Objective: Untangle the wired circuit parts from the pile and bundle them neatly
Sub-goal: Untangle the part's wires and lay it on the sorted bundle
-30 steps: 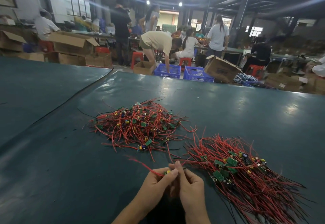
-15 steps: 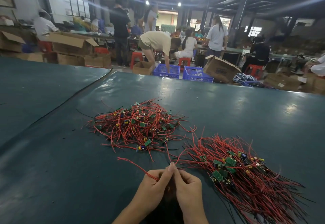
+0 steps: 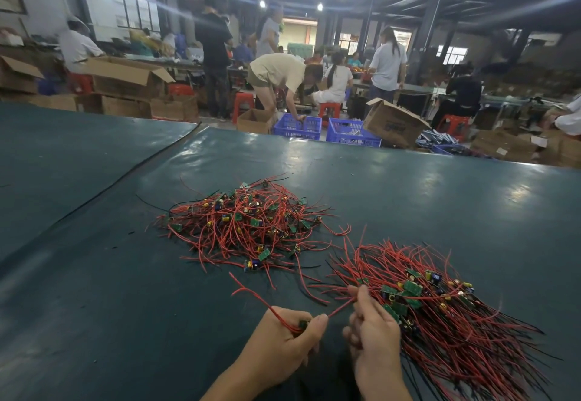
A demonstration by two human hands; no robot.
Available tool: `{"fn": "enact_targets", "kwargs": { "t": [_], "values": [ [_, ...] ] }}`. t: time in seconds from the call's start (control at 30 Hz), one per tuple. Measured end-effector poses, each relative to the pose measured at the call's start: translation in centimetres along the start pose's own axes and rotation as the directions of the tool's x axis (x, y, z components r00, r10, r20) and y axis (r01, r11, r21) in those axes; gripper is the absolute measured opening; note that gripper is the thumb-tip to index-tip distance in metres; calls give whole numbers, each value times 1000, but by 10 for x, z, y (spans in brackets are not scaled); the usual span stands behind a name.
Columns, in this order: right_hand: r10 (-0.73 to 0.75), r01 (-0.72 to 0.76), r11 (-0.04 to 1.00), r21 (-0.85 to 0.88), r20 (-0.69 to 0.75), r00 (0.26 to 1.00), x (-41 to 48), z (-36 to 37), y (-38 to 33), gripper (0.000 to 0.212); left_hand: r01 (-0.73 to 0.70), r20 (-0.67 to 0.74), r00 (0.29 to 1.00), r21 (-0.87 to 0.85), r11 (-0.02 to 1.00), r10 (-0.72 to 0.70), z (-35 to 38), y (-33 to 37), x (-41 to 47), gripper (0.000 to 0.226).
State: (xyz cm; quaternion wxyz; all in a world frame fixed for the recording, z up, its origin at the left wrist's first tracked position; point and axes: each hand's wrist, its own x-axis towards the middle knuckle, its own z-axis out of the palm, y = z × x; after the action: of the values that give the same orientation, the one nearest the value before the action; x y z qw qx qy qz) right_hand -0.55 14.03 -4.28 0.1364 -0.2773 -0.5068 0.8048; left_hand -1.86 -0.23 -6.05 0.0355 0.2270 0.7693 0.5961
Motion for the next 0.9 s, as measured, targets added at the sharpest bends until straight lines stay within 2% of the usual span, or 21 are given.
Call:
{"fn": "enact_targets", "kwargs": {
  "t": [0.1, 0.17, 0.23, 0.33, 0.47, 0.6, 0.7, 0.8, 0.9],
  "values": [
    [-61, 63, 995, 82, -22, 998, 5, -5, -3, 27, 1, 23, 1000, -23, 1000, 0, -3, 5, 1, 49],
    [-84, 85, 993, 79, -22, 996, 6, -3, -1, 27, 11, 1, 1000, -57, 998, -10, -2, 6, 1, 51],
    [-114, 113, 994, 8, 17, 993, 3, 2, 4, 30, 32, -5, 999, -89, 996, -33, 2, 5, -1, 51],
    [-141, 176, 966, -188, 187, 972, -10, 16, 18, 29, 19, 12, 1000, -142, 990, -17, 5, 2, -3, 43],
    [-87, 153, 956, -250, 259, 962, -14, 22, 25, 40, 32, 8, 999, -129, 991, -31, 0, -2, -1, 51],
    [-90, 139, 960, -243, 202, 975, -9, 15, 17, 48, 16, 12, 1000, -59, 998, -15, 2, -1, 0, 51],
    [-107, 119, 981, -155, 80, 991, 3, 4, 9, 48, 6, 64, 998, 9, 1000, -6, 1, 2, 0, 51],
    [-109, 106, 992, -68, -33, 994, 15, -10, 0, 45, 22, 107, 994, 11, 1000, -23, -3, 5, 0, 50],
    [-149, 147, 988, -54, -36, 988, 17, -13, 0, 46, 53, 69, 996, -51, 997, -50, -8, 8, 0, 51]
  ]
}}
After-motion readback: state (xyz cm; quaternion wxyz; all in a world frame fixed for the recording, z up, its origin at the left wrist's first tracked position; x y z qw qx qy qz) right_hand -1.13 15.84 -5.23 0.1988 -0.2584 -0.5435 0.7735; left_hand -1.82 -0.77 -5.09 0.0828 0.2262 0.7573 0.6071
